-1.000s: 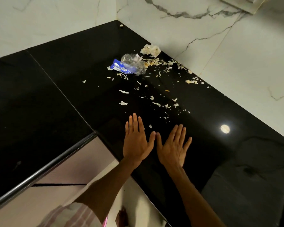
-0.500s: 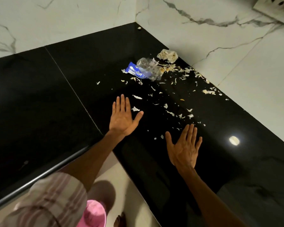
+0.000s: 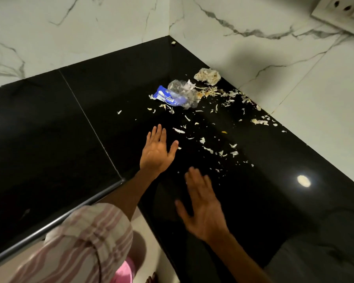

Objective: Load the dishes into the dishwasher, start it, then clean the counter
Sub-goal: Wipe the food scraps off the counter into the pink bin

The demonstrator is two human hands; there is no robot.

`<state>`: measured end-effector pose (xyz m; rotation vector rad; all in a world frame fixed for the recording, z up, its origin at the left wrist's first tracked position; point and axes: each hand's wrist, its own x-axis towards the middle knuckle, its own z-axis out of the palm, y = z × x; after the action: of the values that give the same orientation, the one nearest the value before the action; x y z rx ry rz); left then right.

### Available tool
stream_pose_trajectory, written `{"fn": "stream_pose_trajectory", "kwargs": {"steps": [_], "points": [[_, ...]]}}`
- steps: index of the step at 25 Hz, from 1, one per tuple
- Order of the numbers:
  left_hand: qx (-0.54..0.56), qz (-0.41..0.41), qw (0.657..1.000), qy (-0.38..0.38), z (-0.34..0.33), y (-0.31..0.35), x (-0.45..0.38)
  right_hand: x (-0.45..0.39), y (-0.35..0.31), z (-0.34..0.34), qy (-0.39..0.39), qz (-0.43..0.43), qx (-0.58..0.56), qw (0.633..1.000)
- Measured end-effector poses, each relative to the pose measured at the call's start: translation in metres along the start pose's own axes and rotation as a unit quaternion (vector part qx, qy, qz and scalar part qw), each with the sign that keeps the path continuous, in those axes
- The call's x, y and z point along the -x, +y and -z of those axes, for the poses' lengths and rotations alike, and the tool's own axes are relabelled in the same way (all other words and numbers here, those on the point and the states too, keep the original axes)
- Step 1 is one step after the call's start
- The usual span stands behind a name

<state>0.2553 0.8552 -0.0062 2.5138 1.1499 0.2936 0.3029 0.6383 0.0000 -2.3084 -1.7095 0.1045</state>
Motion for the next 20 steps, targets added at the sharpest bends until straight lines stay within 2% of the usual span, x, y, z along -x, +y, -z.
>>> {"fn": "stream_pose_trajectory", "kwargs": {"steps": [2,4,7,10,12,14,16,18,19,20], "points": [[-0.001,0.005,1.0,-0.004,-0.001,-0.001,-0.002,0.007,-0.018,-0.009,-0.062,0.118,0.003,0.991],[-0.001,0.002,1.0,0.001,-0.004,-0.002,-0.003,-0.004,-0.02,-0.015,-0.125,0.148,0.002,0.981],[0.068,0.025,0.997,0.029,-0.005,-0.008,-0.007,-0.046,-0.009,-0.013,-0.137,0.129,0.009,0.982],[0.202,0.053,0.977,0.054,-0.001,-0.013,-0.011,-0.085,-0.004,-0.013,-0.123,0.056,0.021,0.991],[0.265,0.037,0.962,0.064,0.007,-0.013,-0.008,-0.104,-0.001,-0.015,-0.106,0.016,0.022,0.994],[0.217,0.002,0.973,0.081,0.014,-0.028,-0.005,-0.117,0.001,-0.015,-0.098,-0.009,0.026,0.995],[0.11,0.028,0.987,0.116,0.026,-0.068,-0.02,-0.123,0.002,-0.016,-0.09,-0.026,0.016,0.995],[0.025,0.13,0.988,0.074,0.045,-0.113,-0.052,-0.124,-0.001,-0.015,-0.089,-0.031,0.009,0.996],[-0.018,0.156,0.987,0.03,0.052,-0.129,-0.069,-0.123,-0.002,-0.014,-0.088,-0.032,0.01,0.996],[-0.054,0.146,0.988,-0.003,0.056,-0.137,-0.087,-0.121,-0.003,-0.012,-0.087,-0.036,0.012,0.995]]}}
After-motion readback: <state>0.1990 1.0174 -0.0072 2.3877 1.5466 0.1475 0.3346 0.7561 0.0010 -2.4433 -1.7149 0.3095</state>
